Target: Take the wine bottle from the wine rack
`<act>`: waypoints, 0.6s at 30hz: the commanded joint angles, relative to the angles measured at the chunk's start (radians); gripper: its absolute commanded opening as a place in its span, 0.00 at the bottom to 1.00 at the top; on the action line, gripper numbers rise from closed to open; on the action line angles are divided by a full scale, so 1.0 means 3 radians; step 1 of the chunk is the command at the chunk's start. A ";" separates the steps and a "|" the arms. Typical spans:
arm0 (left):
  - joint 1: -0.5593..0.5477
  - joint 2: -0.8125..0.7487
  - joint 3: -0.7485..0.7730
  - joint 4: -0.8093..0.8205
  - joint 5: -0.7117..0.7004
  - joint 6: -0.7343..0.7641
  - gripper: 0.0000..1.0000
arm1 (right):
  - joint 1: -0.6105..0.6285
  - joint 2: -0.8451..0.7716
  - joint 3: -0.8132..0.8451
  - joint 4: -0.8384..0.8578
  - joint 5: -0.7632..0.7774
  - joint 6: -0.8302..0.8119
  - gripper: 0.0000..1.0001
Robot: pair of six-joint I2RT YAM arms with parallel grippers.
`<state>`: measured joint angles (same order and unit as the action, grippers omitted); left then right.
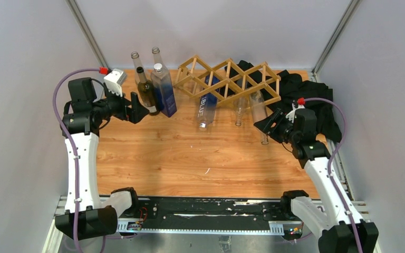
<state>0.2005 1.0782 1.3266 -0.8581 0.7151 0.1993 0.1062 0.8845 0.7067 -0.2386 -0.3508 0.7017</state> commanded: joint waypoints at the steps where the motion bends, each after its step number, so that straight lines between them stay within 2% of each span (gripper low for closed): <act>1: -0.0030 -0.0013 -0.0061 0.0023 0.0168 0.0165 1.00 | 0.0015 -0.0265 -0.0033 -0.0094 -0.0316 0.0125 0.00; 13: -0.0307 0.0022 -0.0025 0.0023 0.0158 0.0357 1.00 | 0.0017 -0.0763 0.0022 -0.0467 -0.0509 0.0292 0.00; 18: -0.0585 -0.0161 -0.0176 0.0023 0.0286 0.0755 1.00 | 0.0103 -0.0663 0.0169 -0.0400 -0.0852 0.0366 0.00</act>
<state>0.0776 1.0775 1.3075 -0.8566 0.7555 0.3164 0.1089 0.6712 0.6952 -0.4137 -0.4900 0.7803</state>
